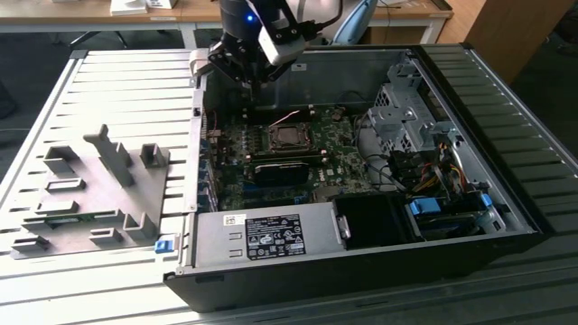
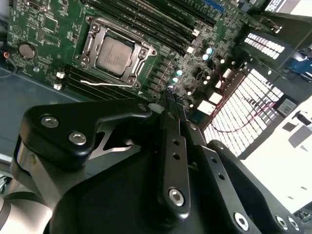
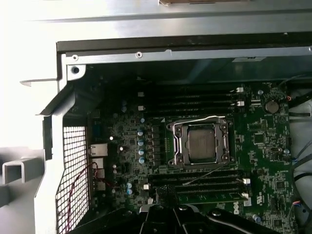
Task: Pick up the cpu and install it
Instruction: 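Install the first cpu locking lever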
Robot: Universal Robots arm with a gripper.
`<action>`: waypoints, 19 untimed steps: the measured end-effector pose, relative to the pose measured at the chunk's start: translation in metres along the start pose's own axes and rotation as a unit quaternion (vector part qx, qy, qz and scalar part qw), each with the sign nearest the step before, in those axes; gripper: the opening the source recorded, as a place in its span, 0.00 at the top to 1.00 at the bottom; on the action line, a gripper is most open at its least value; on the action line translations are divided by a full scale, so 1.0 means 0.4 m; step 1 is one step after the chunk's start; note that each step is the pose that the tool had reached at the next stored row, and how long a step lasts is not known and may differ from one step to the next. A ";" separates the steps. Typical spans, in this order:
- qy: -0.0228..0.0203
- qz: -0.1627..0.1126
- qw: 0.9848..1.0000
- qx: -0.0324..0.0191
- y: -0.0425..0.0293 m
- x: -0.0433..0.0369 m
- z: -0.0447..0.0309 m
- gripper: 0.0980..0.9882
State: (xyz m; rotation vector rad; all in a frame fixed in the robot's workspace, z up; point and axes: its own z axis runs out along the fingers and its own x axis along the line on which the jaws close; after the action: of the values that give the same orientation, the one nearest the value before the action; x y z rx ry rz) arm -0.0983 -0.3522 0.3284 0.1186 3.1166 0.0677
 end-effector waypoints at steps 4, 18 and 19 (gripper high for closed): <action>0.000 0.000 1.000 0.000 0.000 0.000 0.011 0.99; 0.000 0.000 1.000 0.000 0.027 -0.005 0.048 0.99; 0.000 0.000 1.000 0.000 0.028 -0.005 0.051 0.99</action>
State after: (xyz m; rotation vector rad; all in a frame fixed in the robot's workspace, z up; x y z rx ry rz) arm -0.0951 -0.3404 0.3086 0.1194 3.1175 0.0676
